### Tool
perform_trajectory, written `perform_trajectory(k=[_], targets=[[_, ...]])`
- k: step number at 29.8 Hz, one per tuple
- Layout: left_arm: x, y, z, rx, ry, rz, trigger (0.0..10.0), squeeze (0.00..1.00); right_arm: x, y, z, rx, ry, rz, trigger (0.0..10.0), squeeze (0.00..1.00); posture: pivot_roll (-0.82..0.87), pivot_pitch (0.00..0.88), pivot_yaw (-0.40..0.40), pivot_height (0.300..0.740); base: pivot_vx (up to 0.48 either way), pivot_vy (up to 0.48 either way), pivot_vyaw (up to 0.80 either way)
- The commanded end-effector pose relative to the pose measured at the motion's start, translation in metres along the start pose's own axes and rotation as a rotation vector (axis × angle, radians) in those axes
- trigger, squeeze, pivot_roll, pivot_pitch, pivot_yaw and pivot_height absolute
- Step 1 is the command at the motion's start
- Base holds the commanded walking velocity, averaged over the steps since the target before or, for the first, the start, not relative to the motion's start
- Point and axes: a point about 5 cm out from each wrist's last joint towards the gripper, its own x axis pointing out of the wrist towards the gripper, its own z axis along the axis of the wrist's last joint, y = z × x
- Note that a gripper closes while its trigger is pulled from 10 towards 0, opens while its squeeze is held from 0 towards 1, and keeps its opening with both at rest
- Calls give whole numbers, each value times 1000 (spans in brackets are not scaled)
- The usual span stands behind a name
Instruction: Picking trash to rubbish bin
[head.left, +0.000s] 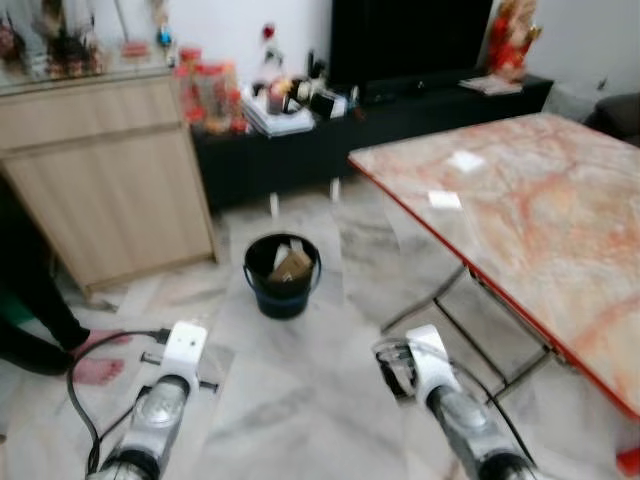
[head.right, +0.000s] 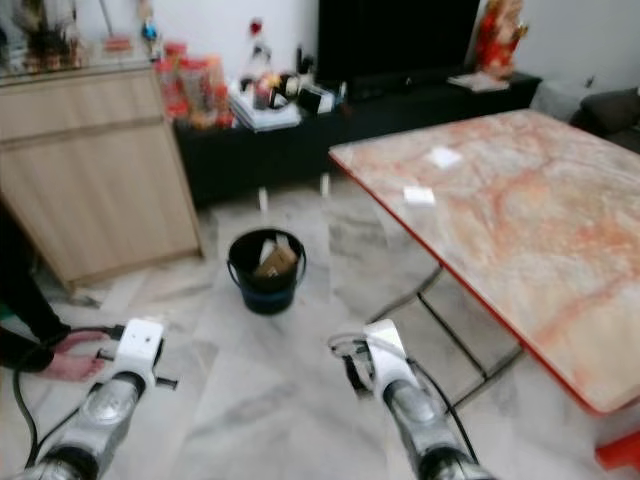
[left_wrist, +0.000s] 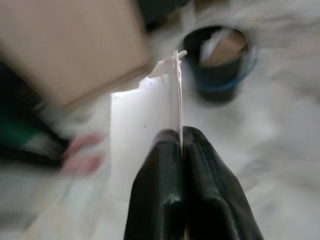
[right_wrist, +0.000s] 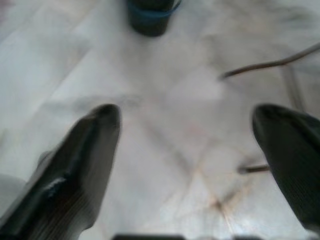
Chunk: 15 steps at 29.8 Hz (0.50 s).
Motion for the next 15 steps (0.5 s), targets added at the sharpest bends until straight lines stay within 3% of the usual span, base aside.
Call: perform_trajectory(k=[1,7,15], targets=[[-17,-6,-41,19,178,-28,10000,0,-1,7,-9,12,28,9,10000,0,-55,7,-5,740,446,0,0],[-26,-10,-59,22,251,-34,10000,0,-5,8,-25,29,78,2,10000,0,-56,0,-7,740,474,0,0],[-30,-7,-63,17,269,-20,10000,0,-7,6,-29,39,91,-8,10000,0,-55,0,-12,740,480,0,0]])
